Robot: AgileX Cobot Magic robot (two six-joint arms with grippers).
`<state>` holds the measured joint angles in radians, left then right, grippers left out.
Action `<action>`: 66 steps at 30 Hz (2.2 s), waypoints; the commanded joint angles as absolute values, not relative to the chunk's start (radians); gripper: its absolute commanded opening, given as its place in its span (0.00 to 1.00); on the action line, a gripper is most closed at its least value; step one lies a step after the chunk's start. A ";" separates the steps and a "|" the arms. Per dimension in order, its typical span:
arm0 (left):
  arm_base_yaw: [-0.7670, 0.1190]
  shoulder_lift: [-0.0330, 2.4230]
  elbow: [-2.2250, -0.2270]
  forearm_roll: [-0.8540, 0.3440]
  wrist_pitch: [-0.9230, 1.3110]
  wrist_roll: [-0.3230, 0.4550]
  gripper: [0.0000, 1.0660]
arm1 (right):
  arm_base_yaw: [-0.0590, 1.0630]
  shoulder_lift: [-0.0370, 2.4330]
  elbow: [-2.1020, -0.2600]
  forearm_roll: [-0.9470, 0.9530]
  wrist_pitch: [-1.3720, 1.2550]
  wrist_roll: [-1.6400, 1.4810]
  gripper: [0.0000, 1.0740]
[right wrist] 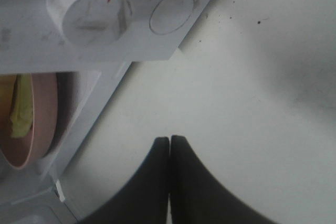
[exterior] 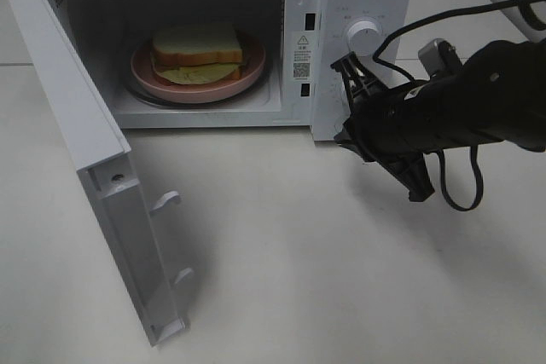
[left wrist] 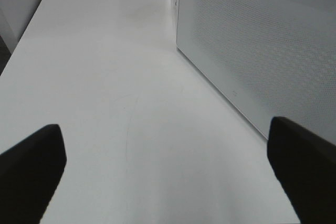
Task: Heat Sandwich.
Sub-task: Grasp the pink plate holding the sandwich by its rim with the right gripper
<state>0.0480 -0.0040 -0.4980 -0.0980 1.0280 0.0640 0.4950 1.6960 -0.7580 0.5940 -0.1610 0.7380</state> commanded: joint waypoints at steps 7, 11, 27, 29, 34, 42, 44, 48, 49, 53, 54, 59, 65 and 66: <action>0.048 -0.031 -0.495 -0.097 1.029 0.064 0.95 | 0.489 1.571 -0.758 0.359 0.096 0.651 0.04; 0.048 -0.031 -0.495 -0.097 1.029 0.064 0.95 | 0.489 1.539 -0.761 0.298 0.194 0.611 0.04; 0.048 -0.031 -0.495 -0.097 1.029 0.064 0.95 | 0.489 1.525 -0.902 0.281 0.582 0.043 0.04; 0.048 -0.031 -0.495 -0.097 1.029 0.064 0.95 | 0.489 1.525 -0.929 0.264 0.641 -0.063 0.04; 0.048 -0.031 -0.495 -0.097 1.029 0.064 0.95 | 0.489 1.525 -0.961 0.262 0.725 -0.330 0.04; 0.048 -0.031 -0.495 -0.097 1.029 0.064 0.95 | 0.489 1.525 -0.974 0.232 0.790 -0.887 0.04; 0.048 -0.031 -0.495 -0.097 1.029 0.064 0.95 | 0.489 1.525 -0.974 0.223 0.798 -0.996 0.04; 0.048 -0.031 -0.495 -0.097 1.029 0.064 0.95 | 0.489 1.525 -0.974 0.196 0.814 -1.194 0.05; 0.048 -0.031 -0.495 -0.097 1.029 0.064 0.95 | 0.489 1.525 -0.974 0.184 0.817 -1.232 0.05; 0.048 -0.031 -0.495 -0.097 1.029 0.064 0.95 | 0.489 1.525 -0.974 0.132 0.819 -1.280 0.09; 0.048 -0.031 -0.495 -0.097 1.029 0.064 0.95 | 0.489 1.525 -0.974 0.132 0.819 -1.280 0.09; 0.048 -0.031 -0.495 -0.097 1.029 0.064 0.95 | 0.490 1.525 -0.974 0.083 0.815 -1.268 0.30; 0.048 -0.031 -0.495 -0.097 1.029 0.064 0.95 | 0.490 1.525 -0.974 0.082 0.785 -1.196 0.80; 0.048 -0.031 -0.495 -0.097 1.029 0.064 0.95 | 0.490 1.525 -0.974 0.081 0.782 -1.175 0.85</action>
